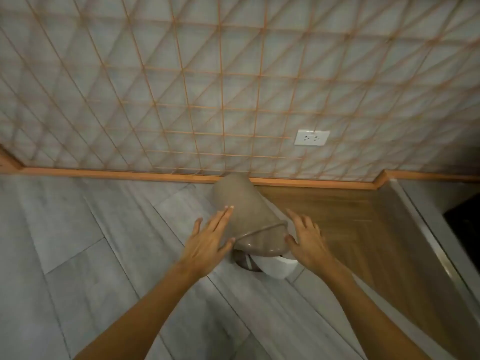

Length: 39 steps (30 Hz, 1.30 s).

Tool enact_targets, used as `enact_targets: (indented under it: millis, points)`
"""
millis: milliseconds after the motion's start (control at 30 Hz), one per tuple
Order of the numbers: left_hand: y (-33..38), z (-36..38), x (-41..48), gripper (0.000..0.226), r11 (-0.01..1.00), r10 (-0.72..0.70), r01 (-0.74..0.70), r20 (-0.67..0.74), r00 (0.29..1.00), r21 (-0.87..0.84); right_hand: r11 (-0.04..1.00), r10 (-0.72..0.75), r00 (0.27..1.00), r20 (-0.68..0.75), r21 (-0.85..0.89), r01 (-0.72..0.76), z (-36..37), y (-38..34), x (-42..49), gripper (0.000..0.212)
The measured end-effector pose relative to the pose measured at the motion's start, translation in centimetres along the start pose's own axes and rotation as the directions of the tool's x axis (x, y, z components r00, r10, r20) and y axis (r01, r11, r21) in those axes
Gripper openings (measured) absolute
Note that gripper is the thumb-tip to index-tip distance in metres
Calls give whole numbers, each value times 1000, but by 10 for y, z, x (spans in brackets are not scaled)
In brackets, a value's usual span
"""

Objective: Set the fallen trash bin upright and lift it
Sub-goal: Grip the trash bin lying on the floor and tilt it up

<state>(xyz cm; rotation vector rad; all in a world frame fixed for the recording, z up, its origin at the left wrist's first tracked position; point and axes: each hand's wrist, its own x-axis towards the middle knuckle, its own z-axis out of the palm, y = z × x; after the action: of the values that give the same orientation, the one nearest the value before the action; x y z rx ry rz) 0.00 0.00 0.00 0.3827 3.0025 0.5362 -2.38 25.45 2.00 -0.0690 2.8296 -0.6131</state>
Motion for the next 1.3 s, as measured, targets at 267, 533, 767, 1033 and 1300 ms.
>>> enact_targets:
  millis: [267, 533, 767, 1033, 1300]
  points:
    - [-40, 100, 14, 67, 968, -117, 127, 61, 991, -215, 961, 91, 995, 50, 258, -101, 57, 41, 49, 61]
    - [-42, 144, 15, 59, 816, -261, 284, 118, 958, -503, 882, 175, 985, 6, 444, -159, 81, 58, 83, 58]
    - [-45, 188, 19, 31, 697, -417, 403, 121, 901, -593, 737, 283, 955, 90, 617, -277, 113, 85, 98, 43]
    - [-50, 186, 21, 28, 660, -428, 278, -46, 903, -698, 550, 264, 949, 174, 781, -296, 119, 86, 90, 19]
    - [-35, 122, 36, 27, 789, -353, 177, -199, 914, -588, 666, 123, 982, 147, 721, -191, 94, 76, 66, 15]
